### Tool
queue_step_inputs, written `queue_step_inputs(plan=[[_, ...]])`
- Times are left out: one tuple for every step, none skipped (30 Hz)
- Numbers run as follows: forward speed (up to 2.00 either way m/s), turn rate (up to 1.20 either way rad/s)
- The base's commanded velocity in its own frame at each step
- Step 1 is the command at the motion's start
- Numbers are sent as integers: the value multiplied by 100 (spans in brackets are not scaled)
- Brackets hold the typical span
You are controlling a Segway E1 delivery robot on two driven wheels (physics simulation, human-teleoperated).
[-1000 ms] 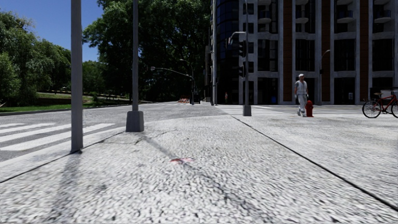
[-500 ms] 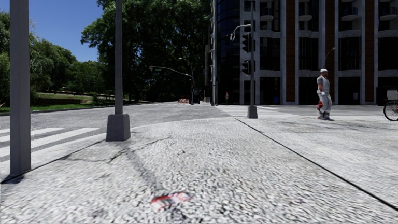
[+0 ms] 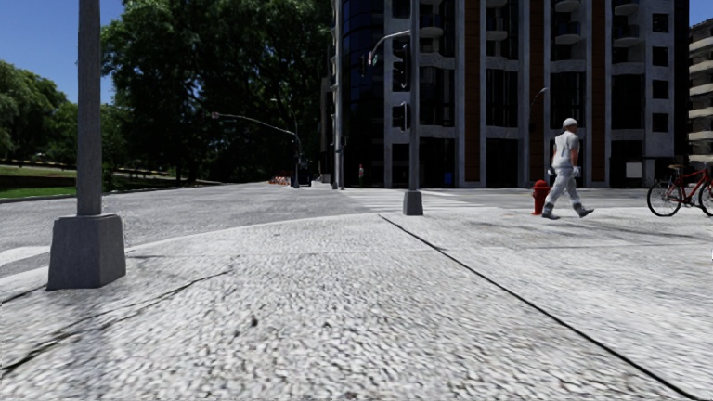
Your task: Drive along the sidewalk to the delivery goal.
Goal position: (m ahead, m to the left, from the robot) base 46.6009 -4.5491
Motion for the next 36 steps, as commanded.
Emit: queue_step_inputs(plan=[[200,-41],[200,-41],[200,-41],[200,-41],[200,-41],[200,-41],[200,-41],[200,-41],[200,-41],[200,-41],[200,-41],[200,-41],[200,-41],[200,-41],[200,-41],[200,-41],[200,-41],[200,-41],[200,-41],[200,-41],[200,-41],[200,-41],[200,-41],[200,-41],[200,-41],[200,-41],[200,-41],[200,-41],[200,-36],[200,0],[200,0],[200,0],[200,0],[200,0],[200,0],[200,0]])
